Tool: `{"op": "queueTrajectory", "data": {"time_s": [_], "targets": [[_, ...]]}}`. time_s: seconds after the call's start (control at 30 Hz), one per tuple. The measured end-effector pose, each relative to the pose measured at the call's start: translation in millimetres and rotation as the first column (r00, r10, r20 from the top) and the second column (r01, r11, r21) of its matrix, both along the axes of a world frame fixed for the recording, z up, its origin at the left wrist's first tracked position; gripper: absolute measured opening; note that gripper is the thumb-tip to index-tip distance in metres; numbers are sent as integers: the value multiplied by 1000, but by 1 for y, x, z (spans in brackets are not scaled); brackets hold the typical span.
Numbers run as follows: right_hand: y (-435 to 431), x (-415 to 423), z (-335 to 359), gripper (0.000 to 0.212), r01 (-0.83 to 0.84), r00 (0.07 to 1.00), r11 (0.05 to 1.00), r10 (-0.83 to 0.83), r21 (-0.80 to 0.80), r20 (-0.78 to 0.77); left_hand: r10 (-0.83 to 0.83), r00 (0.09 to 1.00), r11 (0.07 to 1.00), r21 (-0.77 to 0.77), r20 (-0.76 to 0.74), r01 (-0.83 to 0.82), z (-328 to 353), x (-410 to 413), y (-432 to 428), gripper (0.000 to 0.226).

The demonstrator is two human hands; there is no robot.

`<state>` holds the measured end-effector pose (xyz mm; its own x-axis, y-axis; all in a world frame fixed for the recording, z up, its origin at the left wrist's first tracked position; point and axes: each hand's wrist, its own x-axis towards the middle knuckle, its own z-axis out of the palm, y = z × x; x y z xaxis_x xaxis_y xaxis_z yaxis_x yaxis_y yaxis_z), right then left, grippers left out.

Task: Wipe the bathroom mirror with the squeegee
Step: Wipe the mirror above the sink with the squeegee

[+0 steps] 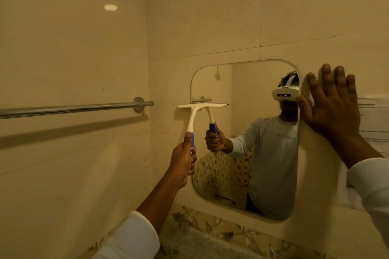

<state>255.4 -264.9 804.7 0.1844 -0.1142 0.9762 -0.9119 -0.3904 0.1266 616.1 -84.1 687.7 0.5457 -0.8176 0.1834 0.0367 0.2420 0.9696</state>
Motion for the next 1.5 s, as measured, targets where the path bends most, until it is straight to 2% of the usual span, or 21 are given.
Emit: {"op": "queueTrajectory", "data": {"time_s": [0.6, 0.87, 1.17, 1.27, 1.33, 1.5], "targets": [[-1, 0, -1, 75, -4, 1000, 1000, 4, 15, -8, 8, 994, 972, 236, -112, 19, -155, 5, 24, 62], [-3, -1, 0, 74, -18, 1000, 1000, 18, 6, -3, 34, 987, 955, 295, -160, 14, -183, -10, 33, 60], [3, -1, 0, 74, -32, 999, 999, 32, 9, -9, 82, 985, 870, 493, -154, 5, -229, -35, 62, 56], [3, -2, 0, 74, -26, 1000, 1000, 26, 9, -7, 72, 987, 910, 414, -145, -5, -207, -46, 62, 57], [4, -2, 0, 74, -20, 1000, 1000, 20, 7, -5, 32, 990, 961, 277, -136, 7, -174, -55, 60, 60], [5, -1, -1, 74, -11, 1000, 1000, 11, 5, -4, -41, 998, 999, -1, 47, 41, -47, -70, 45, 65]]}}
